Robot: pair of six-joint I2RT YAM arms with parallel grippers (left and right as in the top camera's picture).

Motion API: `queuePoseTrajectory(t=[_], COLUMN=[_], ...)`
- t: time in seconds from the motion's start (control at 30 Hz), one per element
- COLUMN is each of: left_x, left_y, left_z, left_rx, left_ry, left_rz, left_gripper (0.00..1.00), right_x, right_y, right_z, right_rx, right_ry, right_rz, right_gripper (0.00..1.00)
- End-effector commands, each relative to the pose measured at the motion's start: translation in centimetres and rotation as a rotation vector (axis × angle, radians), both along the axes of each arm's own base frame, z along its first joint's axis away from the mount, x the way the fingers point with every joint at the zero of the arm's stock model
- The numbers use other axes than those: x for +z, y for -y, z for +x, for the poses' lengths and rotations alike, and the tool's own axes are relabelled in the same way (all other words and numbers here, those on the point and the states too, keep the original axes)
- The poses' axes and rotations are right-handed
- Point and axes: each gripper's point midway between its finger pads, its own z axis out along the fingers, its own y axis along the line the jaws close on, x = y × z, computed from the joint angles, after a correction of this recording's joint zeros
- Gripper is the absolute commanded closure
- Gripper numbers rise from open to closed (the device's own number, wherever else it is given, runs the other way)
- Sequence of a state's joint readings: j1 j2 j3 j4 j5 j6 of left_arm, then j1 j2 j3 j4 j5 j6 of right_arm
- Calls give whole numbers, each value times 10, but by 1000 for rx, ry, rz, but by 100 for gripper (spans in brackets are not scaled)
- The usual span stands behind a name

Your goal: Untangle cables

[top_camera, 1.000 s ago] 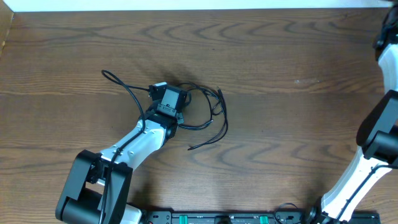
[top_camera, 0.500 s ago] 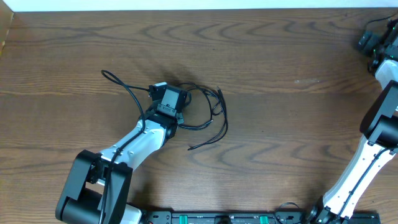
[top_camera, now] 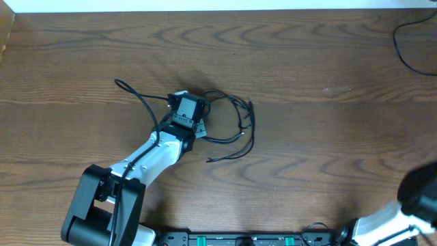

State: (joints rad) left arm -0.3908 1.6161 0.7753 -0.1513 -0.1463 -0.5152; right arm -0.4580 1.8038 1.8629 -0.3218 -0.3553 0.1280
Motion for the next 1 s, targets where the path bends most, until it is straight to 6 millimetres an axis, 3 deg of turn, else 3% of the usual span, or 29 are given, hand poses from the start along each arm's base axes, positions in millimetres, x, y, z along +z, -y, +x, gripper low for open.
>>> queuePoseTrajectory(t=[0.0, 0.07, 0.17, 0.27, 0.4, 0.43, 0.47, 0.53, 0.6, 0.8, 0.97], left_x=[2, 9, 28, 33, 30, 30, 30, 30, 30, 42, 95], left_y=[35, 57, 90, 96, 92, 92, 92, 92, 92, 89, 69], left_z=[-1, 1, 4, 6, 6, 6, 6, 6, 6, 11, 25], left_rx=[-93, -154, -266, -287, -280, -279, -279, -279, -279, -316, -301], left_ry=[-28, -16, 17, 34, 33, 32, 32, 33, 33, 80, 233], left_rz=[-175, -280, -445, -471, -449, -449, -449, -449, -449, -429, -440], left_gripper=[93, 92, 92, 87, 63, 44, 34, 21, 15, 11, 10], right_x=[8, 1, -26, -60, -103, -111, -120, -135, -151, -221, -268], right_y=[-25, -40, -79, -126, -177, -188, -200, -221, -241, -281, -314], right_z=[-37, -55, -72, -87, -109, -113, -117, -122, -126, -137, -154], right_rx=[79, 96, 184, 290, 444, 486, 531, 602, 653, 701, 782], right_ry=[-64, -136, -278, -443, -650, -688, -724, -776, -822, -977, -1030], right_rz=[83, 129, 229, 324, 315, 299, 281, 255, 221, 81, 47], right_gripper=[1, 1, 1, 1, 1, 1, 1, 1, 1, 1, 1])
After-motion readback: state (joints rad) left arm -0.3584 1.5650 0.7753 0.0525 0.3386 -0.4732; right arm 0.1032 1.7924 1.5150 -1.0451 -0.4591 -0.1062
